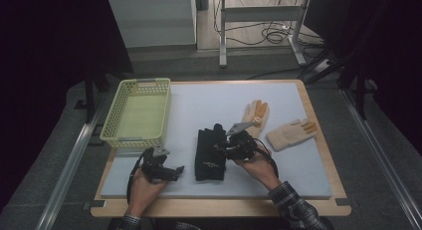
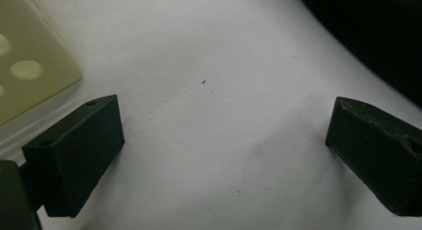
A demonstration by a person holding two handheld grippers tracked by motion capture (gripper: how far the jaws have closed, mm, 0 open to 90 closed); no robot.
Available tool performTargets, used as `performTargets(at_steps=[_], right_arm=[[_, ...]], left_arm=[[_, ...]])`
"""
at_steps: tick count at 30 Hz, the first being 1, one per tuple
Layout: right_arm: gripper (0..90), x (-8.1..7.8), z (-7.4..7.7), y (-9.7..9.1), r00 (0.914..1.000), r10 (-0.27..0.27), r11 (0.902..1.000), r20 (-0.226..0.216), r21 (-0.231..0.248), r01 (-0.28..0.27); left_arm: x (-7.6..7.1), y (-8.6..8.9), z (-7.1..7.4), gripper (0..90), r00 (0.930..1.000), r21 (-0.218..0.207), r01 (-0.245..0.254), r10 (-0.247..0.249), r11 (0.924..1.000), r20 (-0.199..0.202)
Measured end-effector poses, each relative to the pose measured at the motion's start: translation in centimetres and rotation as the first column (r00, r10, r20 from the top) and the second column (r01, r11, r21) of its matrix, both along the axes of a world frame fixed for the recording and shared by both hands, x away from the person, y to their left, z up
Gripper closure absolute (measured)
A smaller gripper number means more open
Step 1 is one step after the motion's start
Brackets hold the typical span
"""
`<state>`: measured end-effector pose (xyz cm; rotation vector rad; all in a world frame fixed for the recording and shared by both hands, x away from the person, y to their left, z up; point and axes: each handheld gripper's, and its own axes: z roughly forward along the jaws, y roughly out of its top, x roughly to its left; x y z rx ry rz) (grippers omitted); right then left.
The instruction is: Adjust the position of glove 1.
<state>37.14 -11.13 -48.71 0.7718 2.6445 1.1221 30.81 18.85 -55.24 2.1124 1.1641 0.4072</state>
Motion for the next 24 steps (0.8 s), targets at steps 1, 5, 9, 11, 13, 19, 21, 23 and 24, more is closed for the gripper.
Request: performTargets(at_steps=[1,5,9,11,13,19,21,23,24], right_arm=[[66.3,-0.1,-0.1,-0.3,1.0000,0.003,1.0000,0.004,0.005,-0.003],[79.4,-0.7,-0.4,-1.4,0.9999,0.012,0.9999,0.011,0.010,-0.012],[88.2,-1.8,-1.1,-2.6,0.9994,0.031,0.9994,0.016,0.017,-0.031],[88.3,-2.0,-1.3,-2.8,0.9993,0.035,0.9992,0.011,0.020,-0.035],[88.4,-2.6,-1.8,-3.2,0.9991,0.041,0.9989,-0.001,0.020,-0.041],[88.5,-4.3,-3.5,-3.8,0.9966,0.074,0.9967,-0.037,0.035,-0.073],[88.4,-4.6,-3.9,-3.5,0.9956,0.085,0.9960,-0.040,0.030,-0.084],[88.4,-4.8,-4.3,-3.0,0.9945,0.096,0.9953,-0.043,0.020,-0.095],[88.5,-4.9,-4.5,-2.6,0.9937,0.104,0.9943,-0.041,0.027,-0.103]], left_arm=[[0.0,0.0,0.0,2.1,1.0000,0.000,0.000,0.000,1.0000,0.001],[-0.3,0.0,0.1,3.0,0.9998,0.014,-0.005,0.005,0.9999,0.021],[-0.6,0.3,0.3,2.7,0.9999,0.012,-0.012,0.012,0.9999,0.010],[-0.8,0.7,0.4,2.6,0.9999,0.006,-0.016,0.016,0.9999,0.005],[-1.0,1.2,0.4,2.4,0.9996,0.009,-0.029,0.029,0.9995,0.003],[-1.3,2.2,-0.1,1.9,0.9991,-0.003,-0.042,0.042,0.9991,0.000],[-1.3,2.2,-0.1,1.5,0.9994,0.000,-0.036,0.036,0.9994,0.001],[-1.3,2.2,-0.2,1.2,0.9994,-0.002,-0.034,0.034,0.9994,0.003],[-1.3,2.3,-0.2,1.1,0.9996,-0.001,-0.027,0.027,0.9996,0.006]])
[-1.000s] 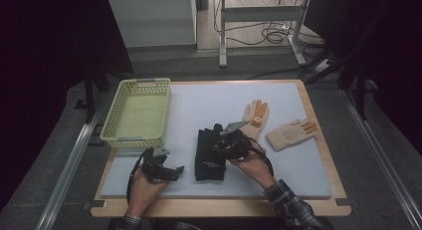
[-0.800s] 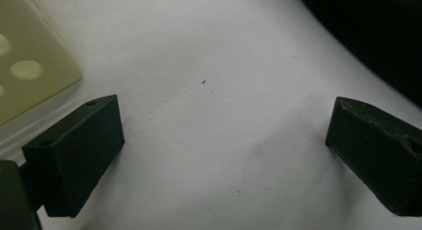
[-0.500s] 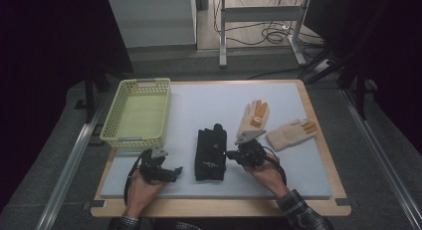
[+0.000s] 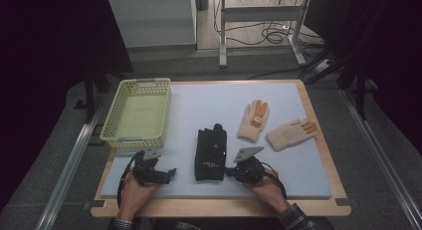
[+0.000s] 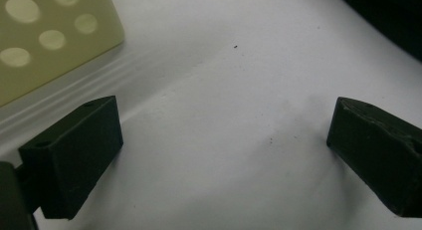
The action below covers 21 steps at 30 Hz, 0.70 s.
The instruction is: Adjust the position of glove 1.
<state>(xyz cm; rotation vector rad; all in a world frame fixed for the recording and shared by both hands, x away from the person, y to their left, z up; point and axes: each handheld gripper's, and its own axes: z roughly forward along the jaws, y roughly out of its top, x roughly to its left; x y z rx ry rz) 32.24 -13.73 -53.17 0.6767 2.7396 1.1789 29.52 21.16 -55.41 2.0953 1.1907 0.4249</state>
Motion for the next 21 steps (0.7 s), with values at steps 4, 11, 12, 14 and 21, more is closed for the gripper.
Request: performTargets(at_steps=[4,11,12,14,21], right_arm=[[88.5,-0.2,0.0,1.0,0.9997,0.018,0.9998,0.017,-0.008,-0.018],[88.4,0.0,-0.3,3.1,0.9987,0.044,0.9990,0.027,0.000,-0.044],[88.4,0.2,-0.3,3.6,0.9985,0.048,0.9989,0.028,0.004,-0.048],[88.4,0.3,-0.4,4.2,0.9984,0.048,0.9988,0.030,0.008,-0.048],[88.4,0.9,-0.7,6.2,0.9985,0.045,0.9986,0.032,0.027,-0.046]], left_arm=[[0.0,0.1,0.0,1.2,1.0000,0.000,0.009,-0.009,1.0000,0.001],[0.0,0.3,0.0,1.4,0.9998,-0.002,0.021,-0.021,0.9998,-0.001],[0.0,0.3,0.0,1.4,0.9997,-0.002,0.023,-0.023,0.9997,-0.001],[0.0,0.3,0.0,1.3,0.9997,-0.001,0.025,-0.025,0.9997,-0.002],[0.0,0.4,0.0,1.3,0.9995,0.002,0.032,-0.032,0.9995,-0.001]])
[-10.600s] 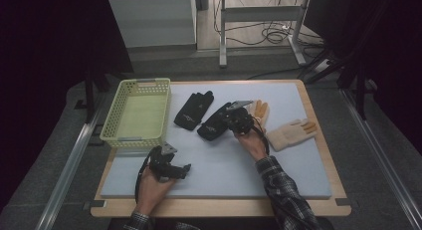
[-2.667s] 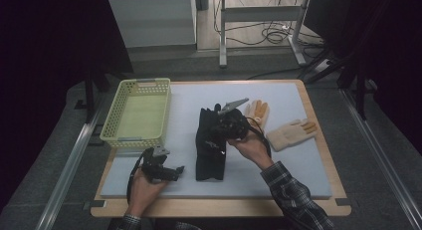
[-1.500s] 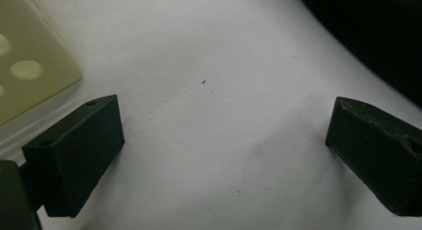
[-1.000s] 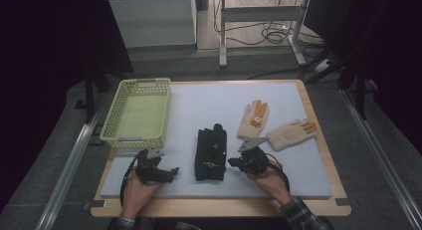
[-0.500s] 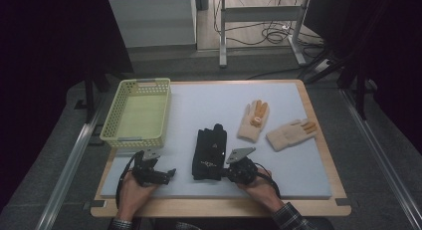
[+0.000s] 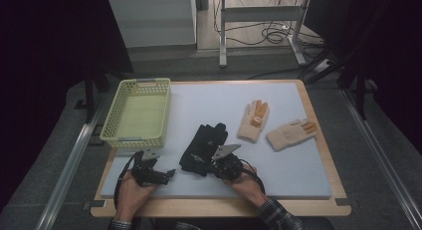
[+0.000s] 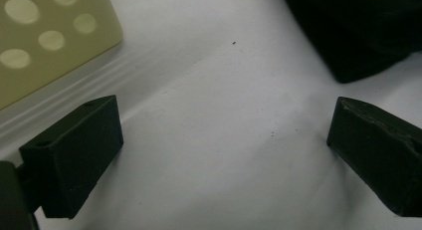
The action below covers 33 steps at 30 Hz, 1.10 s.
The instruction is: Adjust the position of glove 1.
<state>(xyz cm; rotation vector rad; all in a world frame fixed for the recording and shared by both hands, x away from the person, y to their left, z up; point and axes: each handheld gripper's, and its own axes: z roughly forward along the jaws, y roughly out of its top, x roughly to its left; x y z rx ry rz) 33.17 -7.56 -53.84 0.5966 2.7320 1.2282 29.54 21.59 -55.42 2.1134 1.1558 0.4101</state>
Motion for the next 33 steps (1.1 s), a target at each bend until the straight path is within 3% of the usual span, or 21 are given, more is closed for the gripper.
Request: performTargets(at_steps=[3,8,18,21,27,31,33], right_arm=[[88.3,0.2,0.0,0.6,1.0000,-0.002,1.0000,0.006,0.000,0.002],[87.6,-0.1,0.2,0.1,0.9999,-0.001,1.0000,0.011,0.009,0.001],[74.1,0.1,1.7,-3.9,0.9952,-0.074,0.9972,0.064,0.007,0.074],[67.4,0.4,2.1,-5.8,0.9896,-0.122,0.9925,0.076,0.006,0.122],[58.4,0.6,2.2,-7.7,0.9798,-0.175,0.9843,0.097,-0.005,0.177],[50.8,0.8,2.1,-9.9,0.9653,-0.234,0.9711,0.115,-0.019,0.238],[49.6,0.8,2.0,-10.2,0.9634,-0.241,0.9693,0.117,-0.020,0.245]], left_arm=[[0.0,0.0,0.0,1.3,1.0000,-0.003,-0.004,0.004,1.0000,-0.002],[0.0,-0.1,0.0,1.2,1.0000,-0.003,-0.005,0.005,1.0000,0.000],[-0.1,-0.2,-0.1,0.8,0.9999,-0.004,-0.017,0.017,0.9998,-0.001],[0.0,-0.1,-0.1,0.7,0.9999,-0.007,-0.016,0.016,0.9998,-0.002],[0.0,-0.1,-0.1,0.7,0.9999,-0.008,-0.016,0.016,0.9998,0.000],[-0.1,-0.2,0.0,1.0,0.9997,-0.008,-0.023,0.023,0.9997,-0.002],[-0.1,-0.2,0.0,1.0,0.9997,-0.006,-0.025,0.025,0.9997,-0.004]])
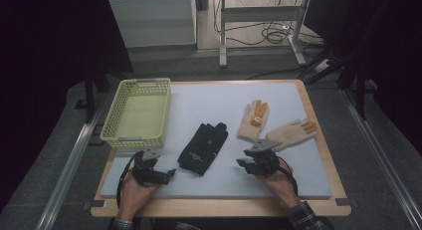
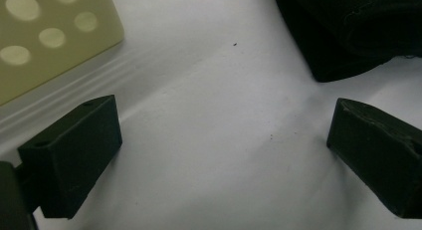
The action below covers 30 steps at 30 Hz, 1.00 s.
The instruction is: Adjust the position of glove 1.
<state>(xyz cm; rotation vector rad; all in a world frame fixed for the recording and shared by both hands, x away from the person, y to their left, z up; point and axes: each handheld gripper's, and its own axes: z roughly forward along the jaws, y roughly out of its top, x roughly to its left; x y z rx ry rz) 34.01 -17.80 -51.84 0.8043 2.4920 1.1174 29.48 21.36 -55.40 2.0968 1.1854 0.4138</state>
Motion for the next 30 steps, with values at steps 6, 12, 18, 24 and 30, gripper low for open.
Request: performTargets(at_steps=[6,12,18,24,30], right_arm=[[37.1,0.7,-0.7,-3.2,0.9949,-0.100,0.9947,-0.007,-0.024,0.100],[27.9,1.2,-1.3,-4.9,0.9854,-0.168,0.9845,0.028,-0.046,0.169],[21.6,1.7,-1.4,-5.2,0.9803,-0.197,0.9797,-0.012,-0.038,0.197],[20.5,1.7,-1.4,-5.2,0.9792,-0.202,0.9787,-0.011,-0.039,0.202],[20.4,1.7,-1.4,-5.2,0.9792,-0.203,0.9787,-0.012,-0.038,0.202]], left_arm=[[-0.2,-0.2,0.3,1.6,0.9998,-0.007,0.004,-0.004,1.0000,-0.018],[-0.6,-0.6,0.4,1.4,0.9993,-0.029,0.028,-0.029,0.9992,-0.025],[-0.9,-1.2,0.9,1.0,0.9989,-0.030,0.046,-0.046,0.9985,-0.013],[-0.9,-1.8,1.3,0.5,0.9979,-0.035,0.062,-0.063,0.9975,-0.013],[-0.9,-2.6,2.3,0.0,0.9966,-0.057,0.079,-0.080,0.9953,-0.020]])
